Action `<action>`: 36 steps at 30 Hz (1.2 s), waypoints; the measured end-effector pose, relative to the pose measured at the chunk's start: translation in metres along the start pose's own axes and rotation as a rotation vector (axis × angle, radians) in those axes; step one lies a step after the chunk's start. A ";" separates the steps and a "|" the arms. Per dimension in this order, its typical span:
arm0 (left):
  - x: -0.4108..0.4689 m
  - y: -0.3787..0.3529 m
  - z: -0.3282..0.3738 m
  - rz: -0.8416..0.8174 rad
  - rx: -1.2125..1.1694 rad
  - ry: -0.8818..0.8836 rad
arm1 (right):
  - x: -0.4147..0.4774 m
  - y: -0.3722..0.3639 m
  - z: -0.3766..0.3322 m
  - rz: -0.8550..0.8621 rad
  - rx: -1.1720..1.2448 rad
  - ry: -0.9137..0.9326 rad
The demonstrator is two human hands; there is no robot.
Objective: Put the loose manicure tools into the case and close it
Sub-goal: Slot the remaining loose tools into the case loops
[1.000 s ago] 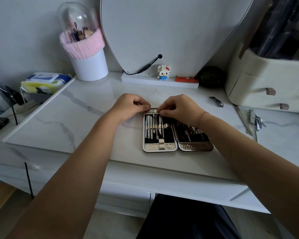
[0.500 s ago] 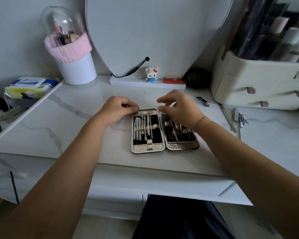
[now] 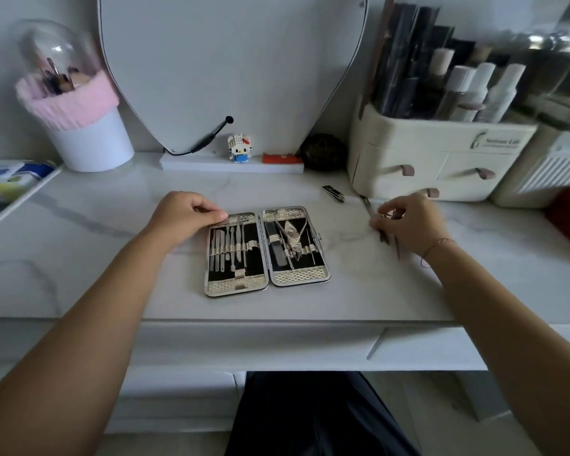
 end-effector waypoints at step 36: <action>-0.006 -0.032 0.027 -0.069 -0.089 0.000 | 0.003 -0.001 -0.062 -0.655 0.933 -0.029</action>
Point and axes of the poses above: each hand's wrist, its own x-axis towards the middle knuckle, its own y-axis out of the back of the hand, z = x × y, the point moved 1 cm from there along x, towards the middle knuckle, and after that the axes turned 5 degrees about y, right-handed, at the moved point
